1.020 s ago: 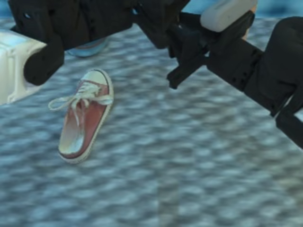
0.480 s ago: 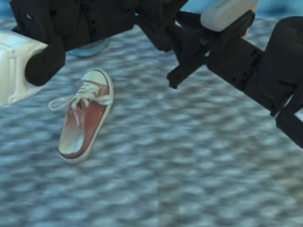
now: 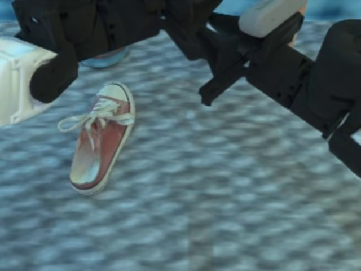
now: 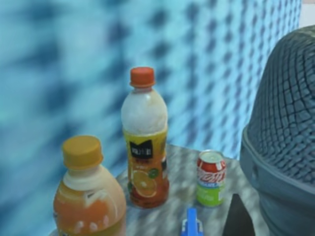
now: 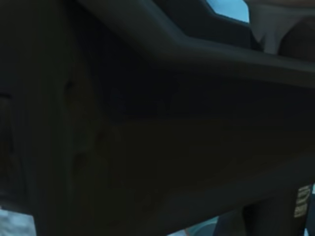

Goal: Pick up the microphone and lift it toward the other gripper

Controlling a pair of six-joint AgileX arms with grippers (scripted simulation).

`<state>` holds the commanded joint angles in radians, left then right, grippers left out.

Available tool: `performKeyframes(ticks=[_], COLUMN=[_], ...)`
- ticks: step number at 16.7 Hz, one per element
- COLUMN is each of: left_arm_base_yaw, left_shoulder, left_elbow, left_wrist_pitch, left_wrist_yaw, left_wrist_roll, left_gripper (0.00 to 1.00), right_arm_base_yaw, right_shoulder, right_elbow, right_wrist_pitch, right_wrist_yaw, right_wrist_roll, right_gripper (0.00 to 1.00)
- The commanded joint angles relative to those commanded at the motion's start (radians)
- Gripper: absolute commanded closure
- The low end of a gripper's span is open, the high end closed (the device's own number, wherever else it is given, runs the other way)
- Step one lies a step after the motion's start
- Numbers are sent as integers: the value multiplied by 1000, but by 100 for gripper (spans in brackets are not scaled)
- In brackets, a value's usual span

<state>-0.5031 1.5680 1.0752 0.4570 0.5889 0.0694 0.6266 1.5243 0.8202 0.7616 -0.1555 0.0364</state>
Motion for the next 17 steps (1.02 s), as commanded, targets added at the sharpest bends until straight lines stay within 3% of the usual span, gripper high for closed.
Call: performKeyframes(ticks=[8,17], left_arm_base_yaw=[0,0], left_shoulder=[0,-5], left_elbow=[0,7], left_wrist_pitch=[0,-2], left_wrist_yaw=[0,-6], left_wrist_roll=[0,5], left_gripper=[100,100], right_arm_base_yaw=[0,-4], right_shoulder=[0,7], right_elbow=[0,-7], right_wrist_pitch=[0,0], right_wrist_yaw=[0,5], right_wrist_roll=[0,-4], right_gripper=[2,0])
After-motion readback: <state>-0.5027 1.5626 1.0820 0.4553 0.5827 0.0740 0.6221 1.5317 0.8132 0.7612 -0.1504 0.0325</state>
